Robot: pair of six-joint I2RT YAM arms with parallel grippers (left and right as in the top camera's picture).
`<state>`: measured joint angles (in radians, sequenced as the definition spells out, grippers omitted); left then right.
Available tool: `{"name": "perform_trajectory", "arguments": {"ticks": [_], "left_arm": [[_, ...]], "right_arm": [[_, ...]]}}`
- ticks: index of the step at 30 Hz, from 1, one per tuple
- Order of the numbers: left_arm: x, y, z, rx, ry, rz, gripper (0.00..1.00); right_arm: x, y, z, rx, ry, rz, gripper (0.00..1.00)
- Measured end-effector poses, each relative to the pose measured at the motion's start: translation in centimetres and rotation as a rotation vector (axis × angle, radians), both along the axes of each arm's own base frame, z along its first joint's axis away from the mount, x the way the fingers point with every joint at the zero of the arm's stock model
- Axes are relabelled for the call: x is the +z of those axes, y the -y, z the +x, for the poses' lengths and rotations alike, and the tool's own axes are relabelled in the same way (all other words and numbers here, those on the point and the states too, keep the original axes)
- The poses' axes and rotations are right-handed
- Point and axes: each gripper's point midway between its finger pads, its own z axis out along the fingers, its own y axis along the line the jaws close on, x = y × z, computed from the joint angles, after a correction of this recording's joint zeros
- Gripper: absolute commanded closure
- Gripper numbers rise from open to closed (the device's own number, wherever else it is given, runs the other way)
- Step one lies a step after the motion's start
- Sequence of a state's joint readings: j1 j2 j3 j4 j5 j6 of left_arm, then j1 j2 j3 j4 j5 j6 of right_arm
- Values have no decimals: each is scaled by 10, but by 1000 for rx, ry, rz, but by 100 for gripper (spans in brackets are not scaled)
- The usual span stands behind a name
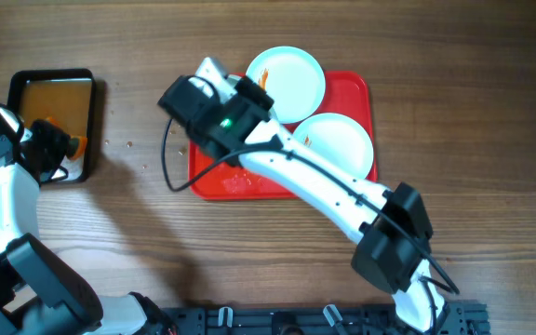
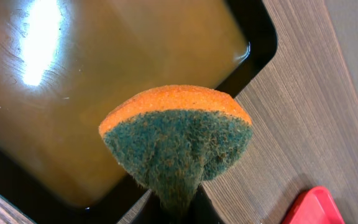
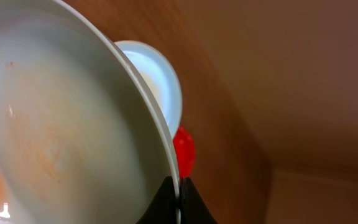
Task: Clean dirty plates on tray and stack at the side
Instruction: 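Lift the cleaned plate with the right gripper and place it right of the red tray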
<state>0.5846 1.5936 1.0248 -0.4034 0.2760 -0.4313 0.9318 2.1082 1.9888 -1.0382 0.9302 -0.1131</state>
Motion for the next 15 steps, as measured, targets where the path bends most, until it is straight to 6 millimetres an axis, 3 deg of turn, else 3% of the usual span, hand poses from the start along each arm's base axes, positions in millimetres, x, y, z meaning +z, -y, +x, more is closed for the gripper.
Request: {"name": "perform_trajectory", "arguments": {"ticks": [8,15], "left_arm": [[-1,1,-1,-2,-5,-6,96],[-4,4,-5,-2,-24,-20,96]], "right_arm": [[20,-18,-14,79,83,-153,96],[5,-22,-13,76,19,-44,96]]}}
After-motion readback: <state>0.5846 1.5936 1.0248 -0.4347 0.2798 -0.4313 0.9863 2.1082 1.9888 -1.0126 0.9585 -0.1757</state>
